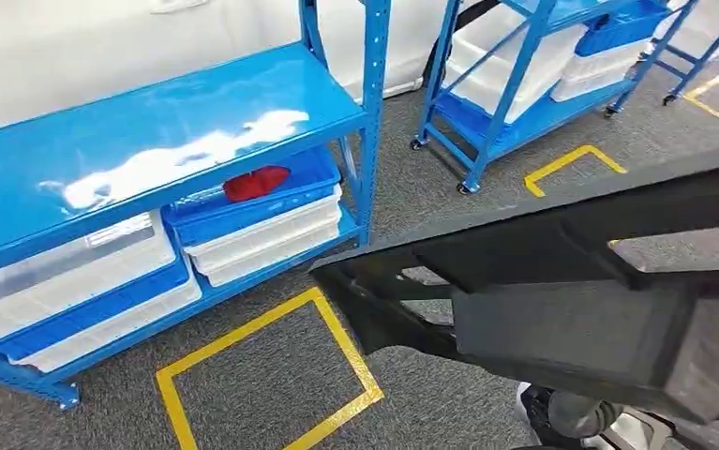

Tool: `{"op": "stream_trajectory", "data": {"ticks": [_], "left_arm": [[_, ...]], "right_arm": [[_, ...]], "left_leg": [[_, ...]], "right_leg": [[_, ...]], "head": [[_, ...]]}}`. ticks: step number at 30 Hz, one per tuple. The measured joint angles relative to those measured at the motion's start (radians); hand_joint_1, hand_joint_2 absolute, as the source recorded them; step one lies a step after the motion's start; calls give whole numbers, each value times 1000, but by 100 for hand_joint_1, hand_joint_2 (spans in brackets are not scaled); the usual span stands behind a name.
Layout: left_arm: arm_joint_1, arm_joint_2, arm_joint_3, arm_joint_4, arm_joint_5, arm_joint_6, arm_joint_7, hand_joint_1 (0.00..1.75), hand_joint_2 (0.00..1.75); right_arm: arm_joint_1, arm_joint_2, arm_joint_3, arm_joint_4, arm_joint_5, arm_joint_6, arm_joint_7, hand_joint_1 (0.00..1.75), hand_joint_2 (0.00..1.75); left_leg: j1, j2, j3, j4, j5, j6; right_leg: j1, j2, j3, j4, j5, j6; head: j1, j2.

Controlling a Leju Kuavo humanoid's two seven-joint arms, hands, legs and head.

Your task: Take the parts from the cabinet and place them on the table.

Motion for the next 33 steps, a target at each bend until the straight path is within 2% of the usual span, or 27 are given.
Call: {"op": "stream_trajectory", "data": {"ticks": [1,2,6,7,8,9,11,12,13,14,15,16,17,18,21,22,23,24,25,26,27,28,29,30,31,32,33], "left_arm": [[-4,0,-2,0,-2,-6,0,0,175],[-5,-2,-5,0,-4,-13,0,0,175],[-11,-11,-13,0,-9,-20,-10,0,175],[-13,-12,-14,0,-8,-22,-13,0,175],[-14,-16,-14,0,-6,-23,-15,0,175],[-13,-19,-14,0,-5,-24,-15,0,175],[-6,-21,-14,0,-1,-23,-12,0,175],[-3,-23,-13,0,2,-19,-8,0,175],[-3,-24,-13,0,3,-14,-4,0,175],[-3,-25,-13,0,4,-12,-2,0,175],[-4,-26,-13,0,4,-10,1,0,175],[-4,-26,-13,0,3,-7,4,0,175],[-2,-27,-13,0,0,-4,11,0,175],[-3,-29,-13,0,-6,0,23,0,175],[-7,-32,-14,0,-17,13,56,0,175],[-9,-37,-14,0,-19,14,61,0,175],[-9,-37,-14,0,-19,15,64,0,175],[-8,-37,-14,0,-20,18,64,0,175],[-6,-37,-14,0,-22,20,66,0,175],[-3,-37,-14,0,-24,21,67,0,175],[-3,-37,-14,0,-25,21,68,0,175],[-4,-38,-14,0,-25,21,69,0,175],[-4,-38,-14,0,-26,21,71,0,175],[-4,-39,-14,0,-26,20,75,0,175],[-4,-40,-14,0,-26,18,78,0,175],[-4,-40,-14,0,-26,15,78,0,175],[-4,-40,-14,0,-24,11,77,0,175]], "right_arm": [[-12,-3,2,0,-4,-2,0,175,175],[-26,-8,4,0,-10,-2,0,175,175],[-73,-11,22,3,-29,10,0,175,175],[-78,-11,27,5,-34,9,1,175,175],[-91,-14,34,10,-40,8,0,175,175],[-105,-15,45,17,-44,8,0,175,175],[-114,-19,53,34,-54,14,0,175,175],[-117,-22,55,43,-60,17,0,175,175],[-120,-27,56,52,-63,21,2,175,175],[-122,-31,56,60,-66,22,2,175,175],[-125,-34,56,65,-69,23,2,175,175],[-129,-36,57,69,-69,23,1,175,175],[-133,-37,57,71,-68,22,1,175,175],[-139,-38,59,76,-60,16,1,175,175],[-144,-49,71,87,-54,-17,2,175,175],[-144,-53,73,90,-55,-21,2,175,175],[-147,-58,74,92,-56,-24,0,175,175],[-152,-60,76,94,-56,-27,1,175,175],[-153,-62,76,96,-56,-29,0,175,175],[-152,-65,77,99,-56,-30,0,175,175],[-152,-66,79,103,-57,-30,0,175,175],[-151,-68,81,105,-57,-30,0,175,175],[-149,-69,83,106,-56,-31,0,175,175],[-147,-71,84,106,-51,-31,1,175,175],[-146,-73,86,106,-47,-31,0,175,175],[-145,-74,88,106,-43,-31,0,175,175],[-144,-74,91,106,-42,-28,1,175,175]], "left_leg": [[-2,9,3,0,-1,-2],[-6,17,4,1,-3,-5],[-8,58,14,-6,-3,-28],[-3,32,9,2,-11,-35],[-2,-28,1,29,-34,-39],[1,-53,-26,89,-74,-40],[3,-67,-102,256,-149,-46],[3,-67,-126,302,-155,-48],[4,-67,-127,299,-136,-49],[7,-68,-108,252,-99,-50],[10,-72,-71,170,-50,-50],[16,-93,-27,73,-3,-50],[22,-143,-7,24,1,-48],[22,-152,-1,4,-8,-46],[11,-124,-2,11,-5,-28],[20,-110,-1,1,2,-18],[18,-99,1,-2,5,-12],[15,-88,0,-2,4,-5],[13,-77,0,-2,3,-4],[10,-60,0,-1,2,-1],[9,-45,-1,-1,1,-1],[8,-32,0,-1,-1,-2],[8,-21,2,-1,-3,-3],[8,-9,5,0,-6,-5],[8,0,10,0,-10,-9],[5,8,15,0,-14,-14],[-3,15,15,2,-18,-21]], "right_leg": [[4,-34,55,-92,29,-9],[16,-86,77,-138,15,-24],[20,-37,67,-146,31,-41],[5,-29,76,-158,42,-46],[5,-19,77,-163,46,-51],[6,-9,73,-164,49,-56],[8,19,70,-163,50,-58],[8,32,68,-160,50,-58],[7,47,68,-158,51,-57],[6,60,68,-155,50,-55],[5,74,69,-152,49,-53],[4,88,68,-147,46,-48],[4,96,64,-141,44,-43],[7,110,55,-130,43,-35],[0,137,44,-138,53,-13],[-2,133,42,-133,50,-9],[2,78,32,-112,33,-6],[2,42,5,-58,-1,-2],[0,29,-26,4,-33,2],[-3,21,-78,111,-77,5],[-4,19,-109,173,-93,8],[-5,18,-115,183,-83,9],[-5,15,-96,146,-54,8],[-4,10,-54,66,-13,5],[-2,-7,1,-35,29,0],[3,-57,44,-114,48,-7],[17,-84,48,-127,34,-17]], "head": [[0,0],[-1,0],[-4,0],[-5,0],[-6,0],[-8,0],[-9,0],[-10,0],[-11,0],[-11,0],[-11,0],[-11,0],[-11,0],[-9,0],[-11,0],[-13,0],[-8,0],[-1,0],[-2,0],[-1,0],[-2,0],[-1,0],[-1,0],[-1,0],[-1,0],[-1,0],[-1,0]]}}
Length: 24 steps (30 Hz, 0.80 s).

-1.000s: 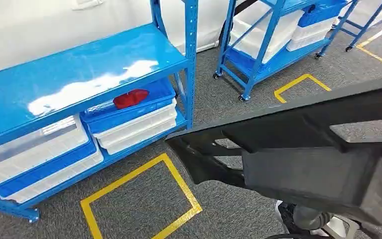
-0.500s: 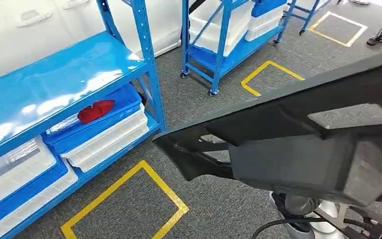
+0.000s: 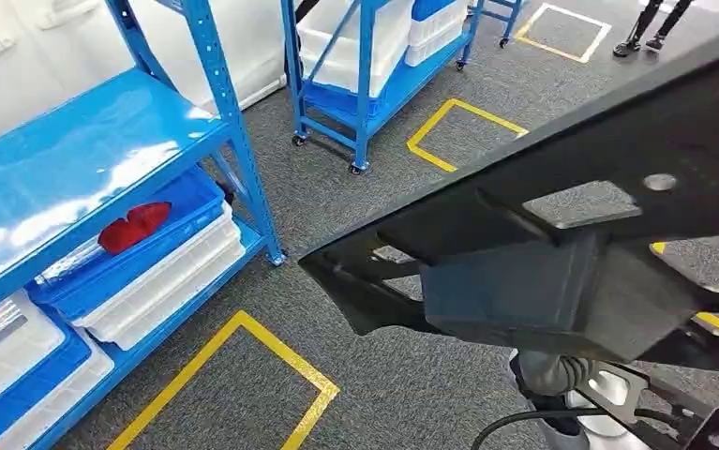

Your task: Take the parts from the cabinet and place them on the table.

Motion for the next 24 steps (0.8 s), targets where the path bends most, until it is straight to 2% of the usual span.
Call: {"op": "stream_trajectory", "data": {"ticks": [1,3,4,5,6,7,8,9,10,11,12,13,14,15,16,17,18,19,20,21,22,23,24], "left_arm": [[1,0,0,0,10,-1,-5,0,175],[-1,2,3,0,26,10,-11,0,175],[-3,6,4,0,30,17,-9,0,175],[-4,11,4,0,31,18,-5,0,175],[-2,13,6,0,34,17,-1,0,175],[0,19,9,0,40,17,-1,0,175],[4,22,12,0,43,17,0,0,175],[8,32,17,0,50,17,0,0,175],[10,34,21,0,52,17,0,0,175],[10,37,26,0,59,16,-2,0,175],[10,37,31,0,66,16,-5,0,175],[9,37,36,0,74,15,-8,0,175],[9,37,41,0,81,15,-10,0,175],[10,37,47,0,84,15,-11,0,175],[11,37,53,0,88,15,-12,0,175],[14,37,56,0,89,15,-12,0,175],[15,37,57,0,89,16,-11,0,175],[13,37,57,0,88,17,-10,0,175],[11,34,58,0,85,17,-7,0,175],[9,34,58,0,82,17,-7,0,175],[9,34,58,0,81,17,-7,0,175],[11,34,58,0,79,17,-6,0,175],[12,34,58,0,79,17,-6,0,175]], "right_arm": [[1,0,1,0,-2,3,0,175,175],[5,-2,0,3,-12,19,0,175,175],[6,-3,-1,3,-13,28,0,175,175],[7,-3,-2,3,-14,34,0,175,175],[5,-3,-6,4,-18,38,0,175,175],[8,-2,-7,5,-21,39,0,175,175],[11,-2,-8,5,-23,41,0,175,175],[14,-3,-12,6,-29,43,0,175,175],[19,-3,-15,7,-30,45,0,175,175],[28,-3,-21,7,-30,50,0,175,175],[41,-3,-30,5,-29,55,0,175,175],[55,-2,-39,0,-27,63,0,175,175],[65,-1,-49,-6,-26,73,0,175,175],[69,0,-56,-9,-24,78,-1,175,175],[70,1,-61,-11,-21,82,0,175,175],[76,2,-65,-15,-18,87,-1,175,175],[81,2,-70,-18,-18,90,0,175,175],[87,2,-76,-21,-18,95,0,175,175],[90,3,-80,-23,-18,103,0,175,175],[86,6,-84,-26,-19,111,-2,175,175],[82,9,-86,-28,-19,115,-1,175,175],[82,11,-88,-29,-19,116,-1,175,175],[85,13,-90,-29,-19,118,-1,175,175]], "left_leg": [[0,10,1,0,-2,-4],[0,32,8,-6,-5,-15],[1,43,14,-6,-8,-22],[8,4,10,7,-21,-27],[8,-42,-9,50,-54,-27],[10,-65,-42,122,-93,-28],[9,-80,-85,209,-131,-29],[9,-86,-128,289,-158,-30],[9,-86,-150,320,-155,-31],[9,-86,-148,301,-126,-31],[10,-88,-126,241,-81,-29],[11,-95,-86,149,-26,-27],[15,-125,-48,62,20,-26],[20,-189,-31,29,10,-22],[22,-194,-30,11,11,-22],[15,-182,-30,15,10,-21],[12,-172,-29,16,9,-14],[11,-159,-25,11,12,-8],[21,-143,-19,-1,19,3],[18,-130,-14,-6,19,10],[15,-114,-13,-6,19,13],[13,-100,-12,-6,17,16],[11,-84,-12,-6,15,17]], "right_leg": [[-1,20,-5,-1,4,-7],[3,44,-9,0,2,-16],[-2,57,-6,-9,6,-24],[-7,67,0,-16,11,-30],[-8,77,1,-17,11,-38],[-8,87,1,-17,11,-43],[-7,102,1,-17,11,-44],[-5,117,1,-17,10,-45],[-4,132,2,-16,10,-45],[-5,146,3,-15,10,-45],[-5,160,5,-13,8,-44],[-7,173,8,-10,5,-40],[-8,185,8,-5,2,-36],[-10,194,2,-2,0,-33],[-8,211,-8,8,0,-26],[-14,222,-12,5,4,-17],[-19,235,-12,2,6,-9],[-17,249,-13,-1,8,-2],[-18,232,-13,6,3,0],[-12,169,-27,37,-18,3],[-11,129,-60,102,-56,7],[-13,113,-100,181,-93,10],[-16,105,-142,263,-123,13]], "head": [[-3,0],[-2,0],[-1,0],[-2,0],[-5,0],[-7,0],[-10,0],[-10,0],[-10,0],[-9,0],[-11,0],[-11,0],[-11,0],[-10,0],[-8,0],[-11,0],[-11,0],[-11,0],[-10,0],[-7,0],[-4,0],[-4,0],[-4,0]]}}
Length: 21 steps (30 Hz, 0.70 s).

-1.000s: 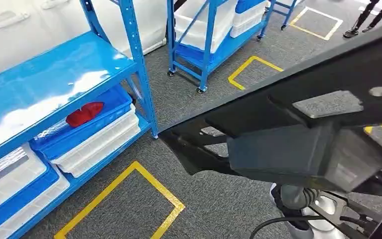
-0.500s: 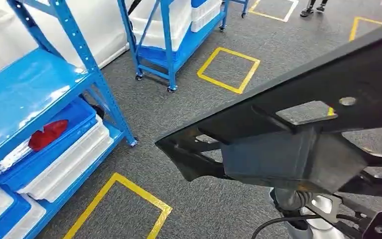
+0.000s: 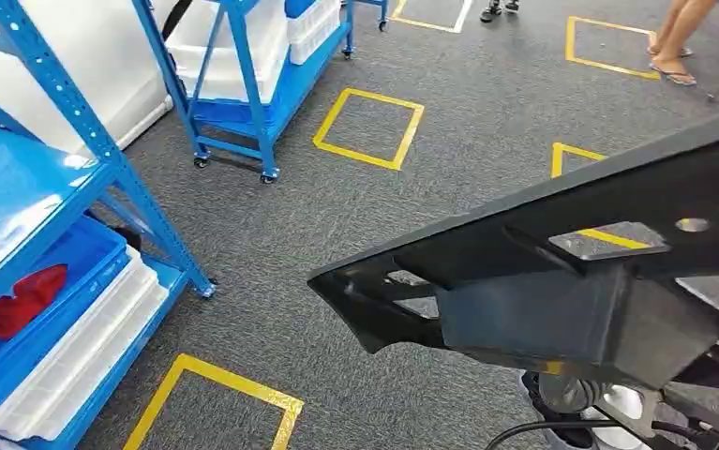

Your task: Take the parts from the cabinet and place them on the table.

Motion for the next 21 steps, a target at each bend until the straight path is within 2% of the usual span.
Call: {"op": "stream_trajectory", "data": {"ticks": [1,2,3,4,5,6,7,10,11,12,13,14,15,16,17,18,19,20,21], "left_arm": [[0,0,0,0,0,0,1,0,175],[-1,0,0,0,0,0,2,0,175],[-2,-1,0,0,0,0,2,0,175],[-3,-1,0,0,0,0,2,0,175],[-4,-3,0,0,0,0,2,0,175],[-5,-3,0,0,0,0,2,0,175],[-5,-3,0,0,0,0,2,0,175],[-9,-3,0,0,0,0,2,0,175],[-10,-4,0,0,0,0,2,0,175],[-12,-5,0,0,0,0,2,0,175],[-12,-7,0,0,-2,-1,2,0,175],[-10,-7,1,0,-1,-1,2,0,175],[-7,-7,1,0,-2,-2,0,0,175],[-4,-7,1,0,-3,-6,-6,0,175],[-3,-7,1,0,-5,-11,-15,0,175],[-4,-7,1,0,-6,-15,-20,0,175],[-5,-7,1,0,-6,-21,-26,0,175],[-6,-7,1,0,-6,-26,-30,0,175],[-7,-7,1,0,-8,-31,-32,0,175]], "right_arm": [[1,3,-1,0,0,3,0,175,175],[2,3,-2,0,0,4,0,175,175],[2,4,-3,0,0,4,0,175,175],[1,4,-3,0,0,4,0,175,175],[1,4,-4,0,0,4,0,175,175],[0,4,-6,-1,0,4,0,175,175],[0,6,-6,-1,0,4,0,175,175],[1,9,-9,-3,-1,4,0,175,175],[1,10,-10,-4,-1,4,0,175,175],[0,11,-10,-7,-2,4,0,175,175],[-3,14,-10,-7,-2,4,0,175,175],[-3,16,-10,-7,-2,5,0,175,175],[-3,17,-9,-7,-2,5,0,175,175],[-3,19,-9,-6,-2,5,0,175,175],[-5,19,-9,-6,-2,5,0,175,175],[-8,19,-9,-6,-2,6,0,175,175],[-13,21,-8,-6,-1,6,0,175,175],[-20,22,-8,-6,2,6,0,175,175],[-25,25,-5,-6,5,5,0,175,175]], "left_leg": [[-1,16,0,0,-2,0],[-1,30,2,0,-4,-1],[-1,43,5,0,-7,-3],[-1,53,10,0,-10,-6],[-2,63,16,0,-14,-10],[-5,72,21,1,-19,-16],[-10,79,22,4,-24,-23],[-9,108,32,-3,-27,-37],[-6,107,34,-2,-34,-44],[-2,57,28,19,-51,-48],[-1,23,3,75,-86,-48],[0,8,-37,159,-126,-49],[-1,2,-81,244,-160,-50],[-1,2,-115,303,-173,-51],[-1,1,-129,318,-161,-50],[-1,0,-120,282,-124,-47],[-1,-4,-91,207,-73,-44],[0,-19,-51,114,-20,-41],[2,-67,-23,41,8,-37]], "right_leg": [[-3,-2,-27,50,-9,2],[-4,-4,-26,45,7,3],[-5,-9,2,-9,43,3],[-4,-17,48,-94,85,1],[-2,-40,106,-195,126,-3],[7,-97,141,-261,119,-11],[14,-85,139,-264,123,-18],[20,-49,133,-263,122,-32],[10,-37,141,-274,128,-42],[8,-29,145,-280,130,-46],[8,-23,145,-280,131,-53],[9,-11,145,-280,130,-55],[11,2,144,-280,129,-57],[12,16,144,-279,130,-57],[14,30,145,-278,129,-57],[14,44,146,-276,129,-57],[14,58,148,-274,128,-56],[14,71,150,-272,127,-53],[10,81,148,-269,125,-50]], "head": [[1,0],[0,0],[1,0],[0,0],[1,0],[0,0],[-1,0],[-1,0],[0,0],[-2,0],[-3,0],[-6,0],[-6,0],[-6,0],[-6,0],[-6,0],[-6,0],[-6,0],[-6,0]]}}
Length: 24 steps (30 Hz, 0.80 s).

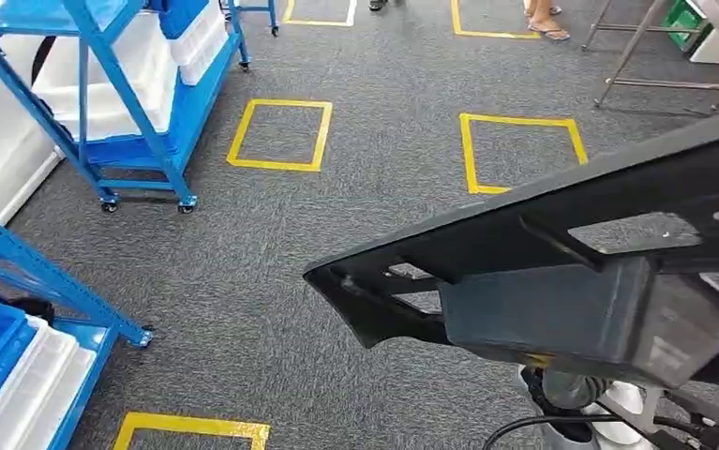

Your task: Take the parts from the cabinet and place them on the table.

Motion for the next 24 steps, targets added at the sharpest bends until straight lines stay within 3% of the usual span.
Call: {"op": "stream_trajectory", "data": {"ticks": [1,3,4,5,6,7,9,10,11,12,13,14,15,16,20,21,22,23,24], "left_arm": [[-2,1,0,0,-1,-3,0,0,175],[-2,0,0,0,-4,-7,2,0,175],[-2,0,-1,0,-9,-8,4,0,175],[-4,-1,-2,0,-12,-9,6,0,175],[-7,-1,-3,0,-19,-10,6,0,175],[-6,-1,-4,0,-23,-10,6,0,175],[-3,-1,-8,0,-32,-9,8,0,175],[-3,-1,-8,0,-35,-4,15,0,175],[-4,-1,-9,0,-37,1,22,0,175],[-6,-1,-10,0,-40,8,30,0,175],[-7,-1,-10,0,-42,13,35,0,175],[-9,-1,-10,0,-42,14,38,0,175],[-10,-1,-11,0,-43,14,37,0,175],[-11,-1,-12,0,-44,14,35,0,175],[-16,-4,-19,0,-51,8,18,0,175],[-19,-4,-21,0,-53,8,15,0,175],[-20,-5,-24,0,-54,7,13,0,175],[-19,-8,-26,0,-56,7,12,0,175],[-16,-9,-27,0,-55,8,11,0,175]], "right_arm": [[-6,2,2,0,3,-1,0,175,175],[-12,3,8,2,7,-11,0,175,175],[-12,3,10,2,7,-23,0,175,175],[-16,3,11,1,7,-31,0,175,175],[-20,3,12,1,5,-39,0,175,175],[-30,2,15,2,0,-44,0,175,175],[-40,1,22,6,-14,-58,0,175,175],[-42,0,24,9,-22,-64,0,175,175],[-47,-2,28,13,-27,-73,0,175,175],[-54,-8,34,17,-35,-79,0,175,175],[-64,-14,39,21,-40,-85,0,175,175],[-74,-18,43,23,-42,-89,0,175,175],[-84,-19,50,24,-40,-95,3,175,175],[-92,-19,58,26,-32,-106,4,175,175],[-112,-25,105,29,-9,-168,15,175,175],[-113,-29,110,29,-13,-180,14,175,175],[-117,-33,115,29,-17,-189,11,175,175],[-119,-36,123,29,-22,-197,8,175,175],[-116,-40,130,29,-26,-198,2,175,175]], "left_leg": [[4,-53,5,-19,-12,4],[-4,-33,9,-24,-11,7],[-6,-20,11,-28,-9,14],[3,-6,16,-40,-2,23],[2,11,20,-46,2,28],[0,24,20,-47,2,36],[-7,56,20,-46,0,38],[-8,72,19,-46,-1,38],[-8,86,20,-46,-1,38],[-9,99,21,-45,-3,37],[-9,113,22,-45,-5,36],[-9,123,25,-45,-7,34],[-9,132,29,-44,-10,30],[-14,138,29,-44,-12,26],[-14,171,39,-48,-18,2],[-11,159,38,-44,-26,-6],[-7,123,30,-15,-51,-7],[-7,93,1,54,-92,-7],[-6,78,-39,137,-130,-8]], "right_leg": [[6,10,-8,8,-1,7],[-7,36,-19,5,7,23],[-12,51,-19,0,12,31],[-6,58,-22,-1,13,37],[-3,-3,-27,18,-1,36],[0,-52,-48,64,-33,41],[-7,-82,-128,226,-108,50],[-10,-84,-162,294,-129,53],[-12,-85,-174,316,-125,55],[-13,-88,-161,289,-101,56],[-13,-93,-122,218,-61,56],[-12,-106,-67,116,-18,52],[-10,-135,-14,24,11,47],[2,-164,-2,-1,-7,37],[8,-122,-10,-6,-1,17],[-2,-112,-2,-14,6,9],[-3,-106,1,-16,6,4],[-3,-99,1,-16,6,-1],[-2,-89,1,-16,5,-4]], "head": [[2,0],[0,0],[-1,0],[2,0],[0,0],[6,0],[5,0],[6,0],[6,0],[5,0],[6,0],[6,0],[7,0],[5,0],[5,0],[4,0],[4,0],[2,0],[0,0]]}}
